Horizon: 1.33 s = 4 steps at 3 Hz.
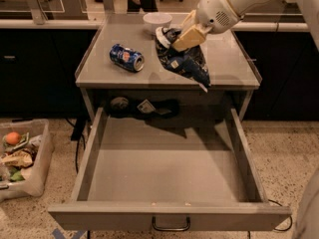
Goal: Place blue chip bag into top drawer
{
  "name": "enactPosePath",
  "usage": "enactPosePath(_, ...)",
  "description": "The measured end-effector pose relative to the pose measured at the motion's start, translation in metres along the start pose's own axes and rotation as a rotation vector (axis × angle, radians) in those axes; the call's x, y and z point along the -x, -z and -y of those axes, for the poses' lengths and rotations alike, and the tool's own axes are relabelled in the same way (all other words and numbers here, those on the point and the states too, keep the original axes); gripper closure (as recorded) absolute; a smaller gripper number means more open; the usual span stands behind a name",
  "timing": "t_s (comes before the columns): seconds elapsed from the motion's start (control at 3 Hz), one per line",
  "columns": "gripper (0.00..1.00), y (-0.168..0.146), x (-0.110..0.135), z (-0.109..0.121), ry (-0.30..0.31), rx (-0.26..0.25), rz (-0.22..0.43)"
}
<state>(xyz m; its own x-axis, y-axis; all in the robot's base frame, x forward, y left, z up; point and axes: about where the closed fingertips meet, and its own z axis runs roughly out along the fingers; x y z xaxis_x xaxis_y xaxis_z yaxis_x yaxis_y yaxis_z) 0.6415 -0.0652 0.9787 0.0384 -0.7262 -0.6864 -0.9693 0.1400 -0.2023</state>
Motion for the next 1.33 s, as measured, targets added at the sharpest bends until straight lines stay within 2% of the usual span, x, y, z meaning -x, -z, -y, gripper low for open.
enactPosePath(0.33,1.0,-0.006,0.005,-0.031,0.032,0.065,-0.001)
enactPosePath(0.67,1.0,-0.019,-0.004,-0.071,0.034,0.125,-0.001)
enactPosePath(1.0,1.0,-0.044,-0.035,-0.103,0.026,0.152,-0.037)
enactPosePath(1.33,1.0,-0.079,-0.069,-0.127,0.01,0.16,-0.099)
